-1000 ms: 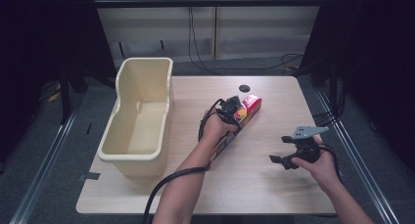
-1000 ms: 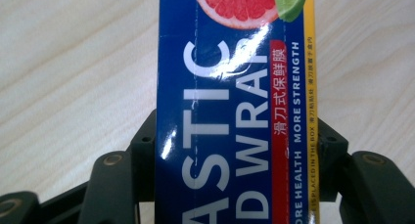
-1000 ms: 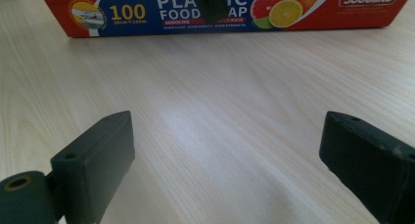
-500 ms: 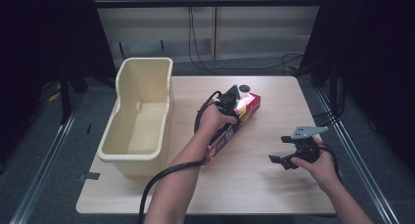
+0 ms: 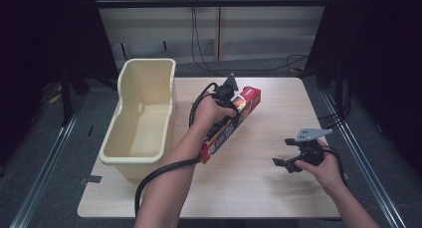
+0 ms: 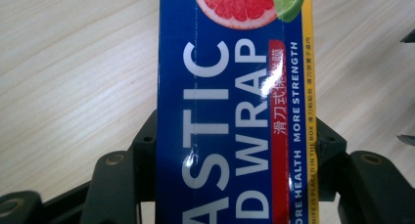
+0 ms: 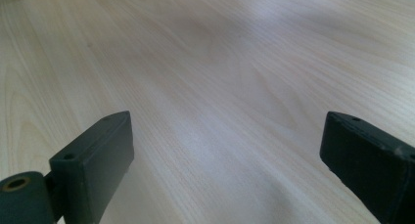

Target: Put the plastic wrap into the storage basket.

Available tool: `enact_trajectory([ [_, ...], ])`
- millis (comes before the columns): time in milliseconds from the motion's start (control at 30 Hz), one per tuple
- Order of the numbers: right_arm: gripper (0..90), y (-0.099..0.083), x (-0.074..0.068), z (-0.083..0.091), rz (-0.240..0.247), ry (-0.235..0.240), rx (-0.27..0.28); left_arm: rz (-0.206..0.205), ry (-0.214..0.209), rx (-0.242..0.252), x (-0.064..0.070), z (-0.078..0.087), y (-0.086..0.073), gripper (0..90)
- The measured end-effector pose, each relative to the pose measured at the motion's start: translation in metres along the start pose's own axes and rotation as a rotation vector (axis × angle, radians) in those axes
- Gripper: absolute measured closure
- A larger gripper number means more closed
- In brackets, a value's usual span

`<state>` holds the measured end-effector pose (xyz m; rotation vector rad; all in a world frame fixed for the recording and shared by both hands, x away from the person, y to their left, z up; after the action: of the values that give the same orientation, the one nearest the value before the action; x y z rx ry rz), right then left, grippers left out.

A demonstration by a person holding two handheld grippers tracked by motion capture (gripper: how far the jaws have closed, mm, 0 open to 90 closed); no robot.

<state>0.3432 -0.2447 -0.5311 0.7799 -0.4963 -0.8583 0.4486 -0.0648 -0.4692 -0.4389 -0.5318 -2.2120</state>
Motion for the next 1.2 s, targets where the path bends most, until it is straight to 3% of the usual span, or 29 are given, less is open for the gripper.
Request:
enact_trajectory([
  [200, 5.7, 0.000, -0.002, 0.000, 0.000, 0.004, -0.002, 0.022, -0.004, -0.024, 0.002, 0.013, -0.006, 40.8],
  [533, 5.1, 0.001, -0.001, 0.000, -0.006, -0.003, 0.004, 0.037, -0.019, -0.015, 0.010, 0.036, -0.008, 40.9],
  [1200, 5.1, 0.002, -0.002, 0.001, -0.007, 0.004, 0.000, 0.057, 0.004, -0.018, 0.019, 0.072, -0.012, 40.9],
])
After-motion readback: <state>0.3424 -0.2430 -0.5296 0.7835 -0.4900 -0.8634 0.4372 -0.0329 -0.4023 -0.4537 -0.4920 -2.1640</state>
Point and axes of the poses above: each handheld gripper's, and its own axes: z roughly backward along the jaws, y roughly out of its top, x roughly to its right, the point moved 10 cm from there along -z, roughly forward along the jaws, and after that the axes turned 14 degrees about -y, right-handed, at the moved point
